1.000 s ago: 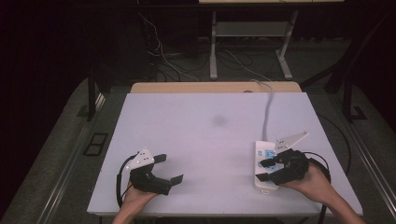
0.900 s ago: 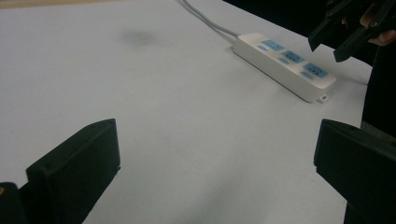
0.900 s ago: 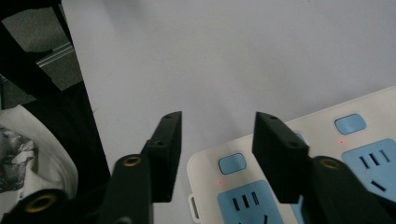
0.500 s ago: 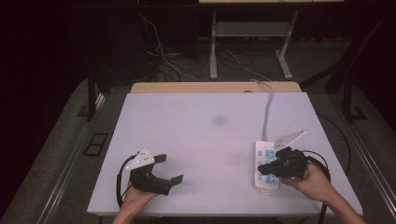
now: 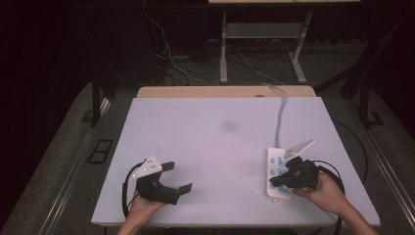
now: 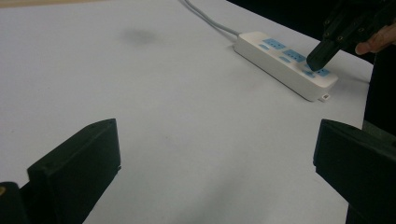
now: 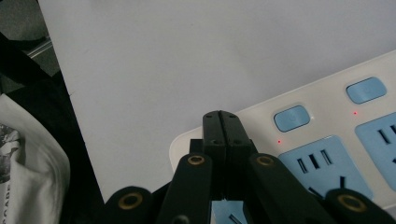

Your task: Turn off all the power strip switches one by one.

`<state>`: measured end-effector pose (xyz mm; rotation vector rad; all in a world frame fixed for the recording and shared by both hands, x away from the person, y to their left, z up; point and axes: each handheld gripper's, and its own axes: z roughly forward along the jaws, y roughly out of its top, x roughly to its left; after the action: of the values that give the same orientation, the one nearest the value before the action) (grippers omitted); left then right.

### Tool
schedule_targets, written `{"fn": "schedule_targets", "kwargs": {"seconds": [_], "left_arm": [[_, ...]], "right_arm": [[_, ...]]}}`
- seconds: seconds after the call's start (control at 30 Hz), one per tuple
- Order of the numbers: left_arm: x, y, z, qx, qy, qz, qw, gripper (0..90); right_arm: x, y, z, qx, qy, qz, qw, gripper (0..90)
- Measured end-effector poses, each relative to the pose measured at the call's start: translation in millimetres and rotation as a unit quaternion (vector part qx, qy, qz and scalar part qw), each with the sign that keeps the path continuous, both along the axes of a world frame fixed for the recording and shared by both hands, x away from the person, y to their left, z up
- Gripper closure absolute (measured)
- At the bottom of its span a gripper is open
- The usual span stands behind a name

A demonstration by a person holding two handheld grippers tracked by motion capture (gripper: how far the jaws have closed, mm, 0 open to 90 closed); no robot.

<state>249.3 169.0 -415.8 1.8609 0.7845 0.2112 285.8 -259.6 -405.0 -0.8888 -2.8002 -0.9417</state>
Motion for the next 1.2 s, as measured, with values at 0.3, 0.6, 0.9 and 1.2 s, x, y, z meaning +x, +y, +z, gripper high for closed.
{"fn": "schedule_targets", "kwargs": {"seconds": [0.3,0.6,0.9,1.2], "left_arm": [[-0.3,-0.3,-0.2,0.000,0.000,-0.001,1.0000,0.0],[-0.6,-1.4,-0.3,0.001,0.000,-0.002,1.0000,0.0],[-0.8,-2.6,-0.1,0.002,-0.001,-0.004,1.0000,0.0],[0.2,-1.7,-0.9,0.005,0.001,-0.003,1.0000,0.0]], "right_arm": [[1.5,2.0,-4.4,-0.002,0.000,0.000,1.0000,89.8],[0.4,1.6,-5.2,-0.002,-0.007,0.006,1.0000,90.0],[-1.2,3.1,-5.9,-0.009,-0.015,0.010,0.9998,90.0],[-1.9,2.1,-6.4,-0.004,-0.017,0.008,0.9998,90.0]]}}
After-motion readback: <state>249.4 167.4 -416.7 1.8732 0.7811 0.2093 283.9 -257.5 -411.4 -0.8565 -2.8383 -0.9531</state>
